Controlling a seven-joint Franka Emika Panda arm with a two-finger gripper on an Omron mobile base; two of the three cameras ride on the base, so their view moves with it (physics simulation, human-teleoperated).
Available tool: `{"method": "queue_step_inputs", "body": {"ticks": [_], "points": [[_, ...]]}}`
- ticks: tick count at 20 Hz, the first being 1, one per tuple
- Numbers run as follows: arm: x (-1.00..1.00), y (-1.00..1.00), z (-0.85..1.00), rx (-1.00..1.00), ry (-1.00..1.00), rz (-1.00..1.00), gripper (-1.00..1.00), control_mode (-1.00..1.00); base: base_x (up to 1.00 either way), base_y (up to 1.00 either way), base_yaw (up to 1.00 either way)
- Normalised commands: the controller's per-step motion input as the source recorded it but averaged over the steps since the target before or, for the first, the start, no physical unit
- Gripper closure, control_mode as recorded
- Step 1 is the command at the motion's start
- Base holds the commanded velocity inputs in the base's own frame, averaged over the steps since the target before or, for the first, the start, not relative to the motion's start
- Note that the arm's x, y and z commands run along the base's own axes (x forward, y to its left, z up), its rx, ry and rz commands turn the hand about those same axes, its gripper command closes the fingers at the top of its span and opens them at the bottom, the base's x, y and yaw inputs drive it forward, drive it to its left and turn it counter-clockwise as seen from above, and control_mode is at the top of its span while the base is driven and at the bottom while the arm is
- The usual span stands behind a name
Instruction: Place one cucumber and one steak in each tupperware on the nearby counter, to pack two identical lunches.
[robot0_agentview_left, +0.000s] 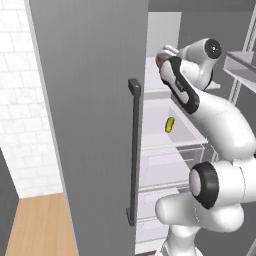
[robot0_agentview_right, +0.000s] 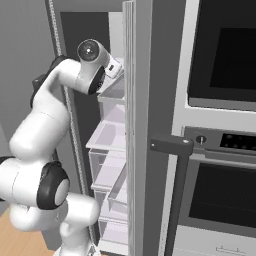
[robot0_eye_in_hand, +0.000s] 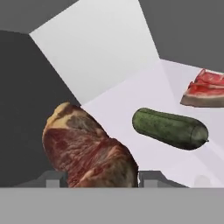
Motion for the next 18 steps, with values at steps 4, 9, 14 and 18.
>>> {"method": "queue_step_inputs", "body": {"ticks": [4, 9, 14, 18], "points": [[-1.00, 0.00, 0.15, -0.01, -0.03, 0.00, 1.00, -1.00, 0.00, 0.00, 0.00], [-1.00, 0.00, 0.25, -0.01, 0.03, 0.00, 1.00, -1.00, 0.00, 0.00, 0.00], [-1.00, -0.02, 0.24, -0.03, 0.05, -0.03, 1.00, -1.00, 0.00, 0.00, 0.00], [-1.00, 0.00, 0.01, -0.06, 0.05, -0.04, 1.00, -1.00, 0.00, 0.00, 0.00]]}}
